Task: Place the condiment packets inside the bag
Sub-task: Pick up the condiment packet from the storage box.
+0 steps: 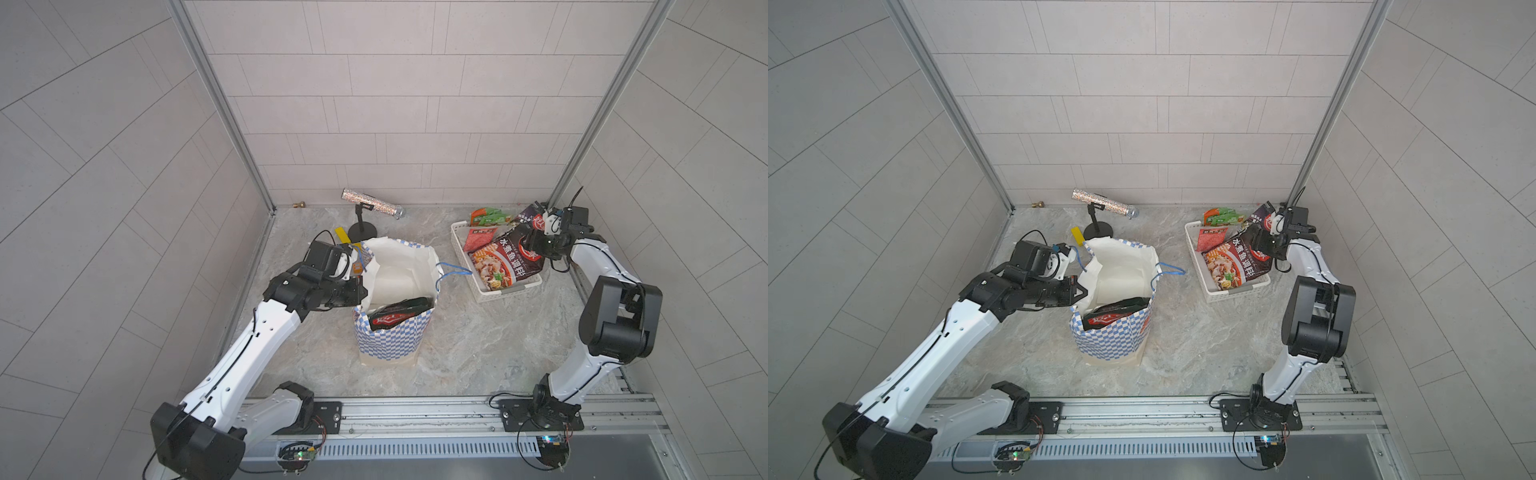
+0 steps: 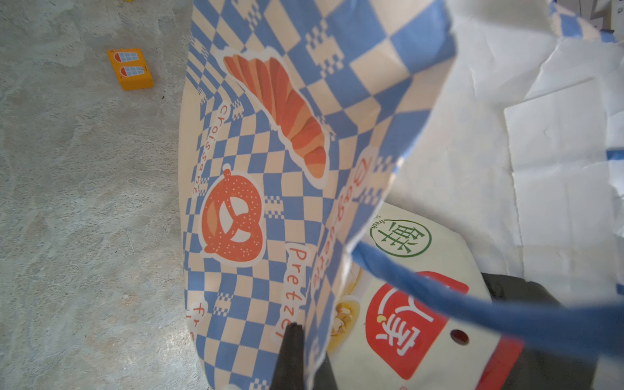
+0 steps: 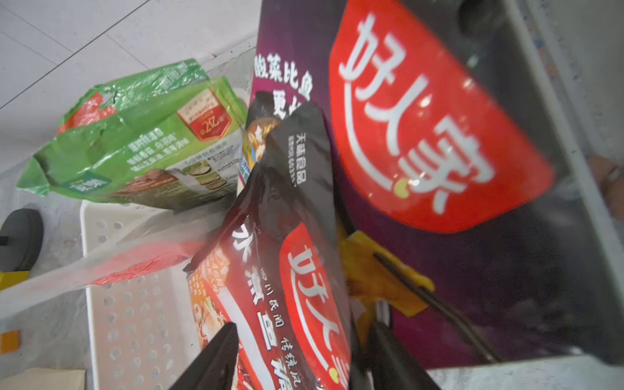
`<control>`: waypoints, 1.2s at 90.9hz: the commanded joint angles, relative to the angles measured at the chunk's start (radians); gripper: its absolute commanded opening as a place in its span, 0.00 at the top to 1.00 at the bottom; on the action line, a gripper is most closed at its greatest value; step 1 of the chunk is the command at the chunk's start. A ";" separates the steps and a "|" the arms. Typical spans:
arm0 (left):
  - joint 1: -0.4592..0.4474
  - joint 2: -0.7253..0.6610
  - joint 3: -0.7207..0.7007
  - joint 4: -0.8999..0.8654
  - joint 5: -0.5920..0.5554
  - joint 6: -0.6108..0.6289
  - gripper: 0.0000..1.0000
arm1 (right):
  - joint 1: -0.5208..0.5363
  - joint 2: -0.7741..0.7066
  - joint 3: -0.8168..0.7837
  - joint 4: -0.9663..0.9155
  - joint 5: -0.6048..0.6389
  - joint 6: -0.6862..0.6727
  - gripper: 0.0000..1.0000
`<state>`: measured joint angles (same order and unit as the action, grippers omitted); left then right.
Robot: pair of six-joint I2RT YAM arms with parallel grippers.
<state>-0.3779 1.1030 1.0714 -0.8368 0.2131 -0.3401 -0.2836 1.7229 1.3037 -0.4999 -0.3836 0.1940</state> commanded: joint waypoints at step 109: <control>-0.001 0.017 -0.016 -0.027 -0.035 0.014 1.00 | 0.307 -0.516 -0.013 -0.109 0.331 -0.261 1.00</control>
<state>-0.3779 1.1072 1.0714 -0.8383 0.2115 -0.3401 -0.0479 1.3151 1.2339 -0.6090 -0.2504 0.0940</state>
